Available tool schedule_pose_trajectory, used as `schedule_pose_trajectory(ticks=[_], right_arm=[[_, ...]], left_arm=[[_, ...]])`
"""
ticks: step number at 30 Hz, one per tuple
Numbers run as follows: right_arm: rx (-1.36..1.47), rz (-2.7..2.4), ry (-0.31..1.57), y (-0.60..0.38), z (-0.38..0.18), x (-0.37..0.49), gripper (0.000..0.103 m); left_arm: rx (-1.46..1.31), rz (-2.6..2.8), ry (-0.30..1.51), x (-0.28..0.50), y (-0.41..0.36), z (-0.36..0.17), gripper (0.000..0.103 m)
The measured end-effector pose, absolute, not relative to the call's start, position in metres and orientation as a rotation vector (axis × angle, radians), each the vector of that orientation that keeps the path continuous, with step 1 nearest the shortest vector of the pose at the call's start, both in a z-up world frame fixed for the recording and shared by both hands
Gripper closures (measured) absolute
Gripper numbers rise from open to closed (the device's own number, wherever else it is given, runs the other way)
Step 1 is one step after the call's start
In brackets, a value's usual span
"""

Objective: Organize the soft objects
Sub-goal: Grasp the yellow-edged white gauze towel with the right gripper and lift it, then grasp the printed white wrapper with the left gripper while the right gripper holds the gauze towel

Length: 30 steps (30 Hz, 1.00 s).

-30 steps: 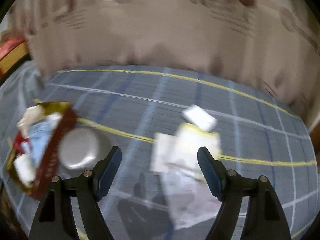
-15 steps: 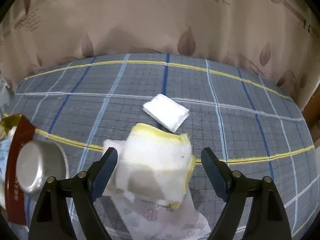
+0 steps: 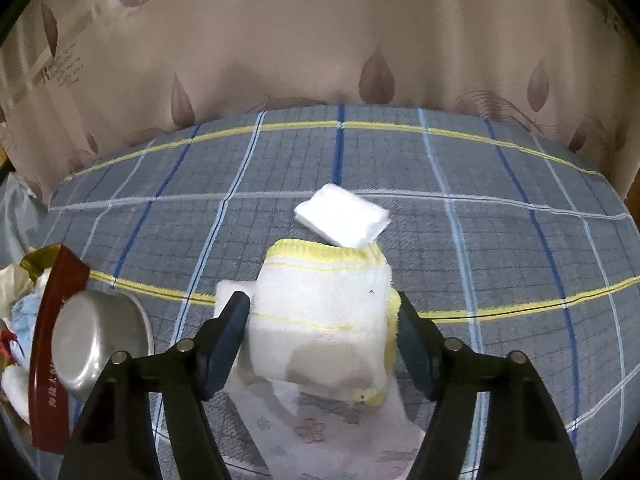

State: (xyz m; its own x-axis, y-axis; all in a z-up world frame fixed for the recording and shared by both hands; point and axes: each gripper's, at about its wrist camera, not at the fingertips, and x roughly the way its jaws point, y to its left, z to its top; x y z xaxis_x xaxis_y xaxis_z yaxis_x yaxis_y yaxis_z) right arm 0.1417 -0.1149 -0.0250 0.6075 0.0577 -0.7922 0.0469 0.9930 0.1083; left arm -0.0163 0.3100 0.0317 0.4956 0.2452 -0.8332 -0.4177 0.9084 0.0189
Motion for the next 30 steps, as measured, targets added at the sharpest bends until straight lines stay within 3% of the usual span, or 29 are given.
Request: schedule_pose_trajectory(ticks=[12, 30], right_arm=[[0.142, -0.060, 0.878, -0.176, -0.025, 0.106, 0.036], [0.154, -0.174, 0.894, -0.281, -0.059, 0.045, 0.036]], left_arm=[[-0.109, 0.245, 0.981, -0.011, 0.241, 0.045, 0.073], [-0.052, -0.240, 1.152, 0.035, 0.020, 0.024, 0.072]])
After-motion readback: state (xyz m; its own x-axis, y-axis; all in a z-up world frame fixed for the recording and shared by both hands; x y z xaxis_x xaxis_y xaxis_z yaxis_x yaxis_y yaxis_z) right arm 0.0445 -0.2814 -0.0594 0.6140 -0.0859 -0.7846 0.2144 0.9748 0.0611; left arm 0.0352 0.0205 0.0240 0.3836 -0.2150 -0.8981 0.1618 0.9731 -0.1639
